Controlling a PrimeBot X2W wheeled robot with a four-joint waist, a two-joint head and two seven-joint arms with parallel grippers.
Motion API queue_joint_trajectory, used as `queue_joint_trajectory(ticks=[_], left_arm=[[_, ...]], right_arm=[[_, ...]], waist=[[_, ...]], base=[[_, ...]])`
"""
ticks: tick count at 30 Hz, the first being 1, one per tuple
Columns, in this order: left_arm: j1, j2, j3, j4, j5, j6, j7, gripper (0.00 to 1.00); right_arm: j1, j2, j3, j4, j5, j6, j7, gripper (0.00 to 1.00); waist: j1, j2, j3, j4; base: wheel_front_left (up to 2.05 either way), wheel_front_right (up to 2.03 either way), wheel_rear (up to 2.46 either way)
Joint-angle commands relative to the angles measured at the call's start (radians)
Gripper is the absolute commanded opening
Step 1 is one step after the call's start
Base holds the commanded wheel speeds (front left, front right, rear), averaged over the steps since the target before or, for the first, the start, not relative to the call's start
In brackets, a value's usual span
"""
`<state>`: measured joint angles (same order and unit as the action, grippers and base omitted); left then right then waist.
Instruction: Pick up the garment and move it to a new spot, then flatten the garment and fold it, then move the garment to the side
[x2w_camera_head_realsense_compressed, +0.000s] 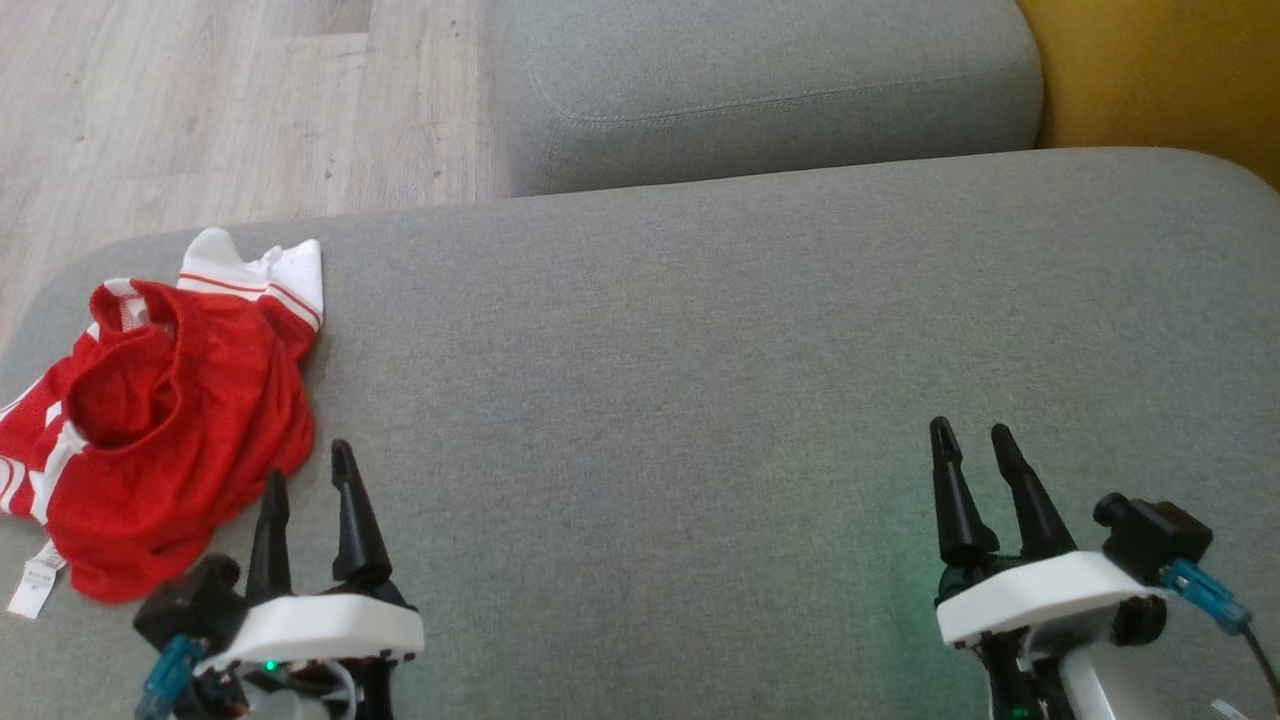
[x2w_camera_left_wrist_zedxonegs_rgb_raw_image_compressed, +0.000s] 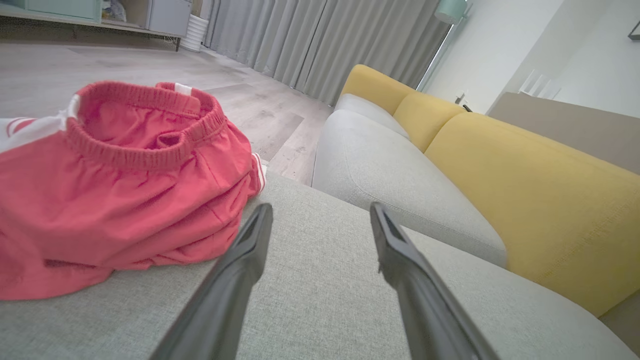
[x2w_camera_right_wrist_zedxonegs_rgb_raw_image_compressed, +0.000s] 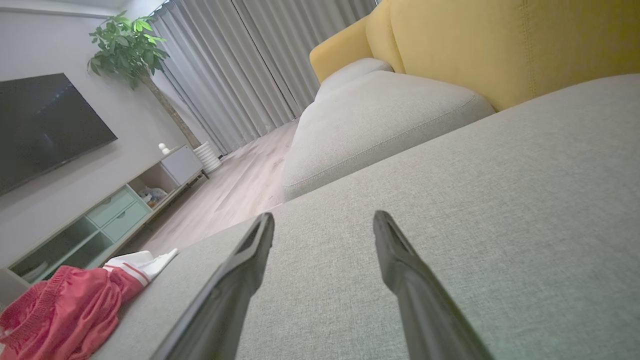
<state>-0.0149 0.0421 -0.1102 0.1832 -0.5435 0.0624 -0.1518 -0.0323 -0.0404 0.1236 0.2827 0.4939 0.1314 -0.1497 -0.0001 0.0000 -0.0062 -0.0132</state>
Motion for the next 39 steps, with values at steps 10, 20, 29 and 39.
queue_joint_trajectory(ticks=[10,20,29,39], left_arm=[[-0.038,0.007,0.006,-0.04,0.132,0.033,-0.041,1.0],[-0.042,0.007,-0.008,-0.048,0.255,0.064,-0.07,1.0],[-0.061,0.008,0.002,-0.031,0.36,0.062,-0.096,1.0],[-0.067,0.008,-0.001,-0.001,0.417,0.057,-0.11,1.0]], right_arm=[[-0.056,-0.008,0.043,-0.038,-0.15,-0.001,-0.042,1.0],[-0.06,-0.009,0.05,-0.029,-0.283,-0.001,-0.072,1.0],[-0.07,-0.01,0.046,-0.011,-0.4,-0.001,-0.098,1.0],[-0.078,-0.01,-0.001,0.026,-0.462,-0.001,-0.112,1.0]], waist=[[0.0001,0.0,-0.003,-0.001],[0.0001,0.0,0.0,-0.003],[0.0001,0.0,0.001,-0.005],[0.0001,0.0,0.003,-0.002]], base=[[0.0,0.0,0.0],[0.0,0.0,0.0],[0.0,0.0,0.0],[0.0,0.0,0.0]])
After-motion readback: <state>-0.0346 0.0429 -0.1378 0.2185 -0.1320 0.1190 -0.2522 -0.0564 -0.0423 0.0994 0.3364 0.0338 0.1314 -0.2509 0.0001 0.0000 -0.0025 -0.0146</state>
